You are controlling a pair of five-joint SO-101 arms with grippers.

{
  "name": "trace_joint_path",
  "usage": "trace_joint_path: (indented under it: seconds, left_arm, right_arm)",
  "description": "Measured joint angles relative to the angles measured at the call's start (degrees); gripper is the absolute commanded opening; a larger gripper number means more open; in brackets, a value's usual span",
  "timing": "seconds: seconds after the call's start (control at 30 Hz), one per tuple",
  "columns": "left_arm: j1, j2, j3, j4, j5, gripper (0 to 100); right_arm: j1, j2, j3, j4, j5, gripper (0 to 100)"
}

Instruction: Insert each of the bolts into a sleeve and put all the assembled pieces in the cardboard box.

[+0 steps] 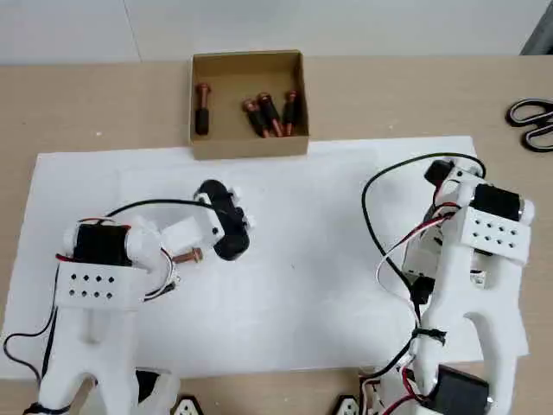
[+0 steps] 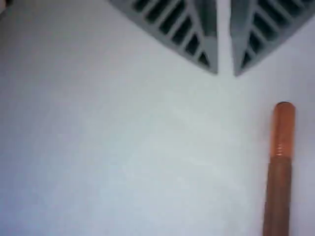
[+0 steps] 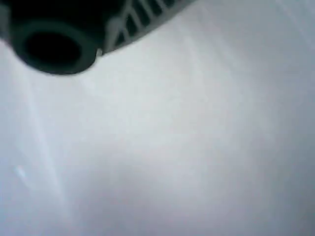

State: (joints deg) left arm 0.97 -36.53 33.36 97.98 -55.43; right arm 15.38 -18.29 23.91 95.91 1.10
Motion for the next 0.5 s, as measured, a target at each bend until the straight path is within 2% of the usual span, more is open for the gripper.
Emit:
trace_joint_path:
  seconds: [0.3, 0.5]
  left_arm:
    - [0.0, 5.3, 5.8, -10.4, -1.1, 1]
    - [-2.6, 17.8, -0.4, -11.2, -1.1, 3]
  right_arm:
    - [0.5, -0.1, 3.7, -0.2, 1.7, 0.2]
    - [2.0, -0.3, 3.9, -0.2, 3.5, 0.3]
